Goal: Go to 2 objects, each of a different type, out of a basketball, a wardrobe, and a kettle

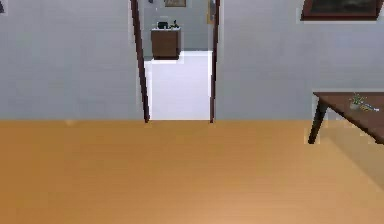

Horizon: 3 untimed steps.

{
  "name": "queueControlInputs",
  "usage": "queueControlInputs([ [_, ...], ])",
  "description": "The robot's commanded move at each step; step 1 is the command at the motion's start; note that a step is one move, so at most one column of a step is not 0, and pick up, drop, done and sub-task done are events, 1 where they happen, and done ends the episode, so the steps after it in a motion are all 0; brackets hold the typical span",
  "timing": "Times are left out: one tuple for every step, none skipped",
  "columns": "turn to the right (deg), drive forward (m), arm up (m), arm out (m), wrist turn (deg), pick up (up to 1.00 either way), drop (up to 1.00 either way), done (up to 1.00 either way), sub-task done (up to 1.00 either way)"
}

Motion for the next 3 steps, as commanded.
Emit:
queueControlInputs([
  [-6.0, 0.00, 0.00, 0.00, 0.0, 0.00, 0.00, 0.00, 0.00],
  [0.0, 1.00, 0.00, 0.00, 0.0, 0.00, 0.00, 0.00, 0.00],
  [-3.0, 0.00, 0.00, 0.00, 0.0, 0.00, 0.00, 0.00, 0.00],
])
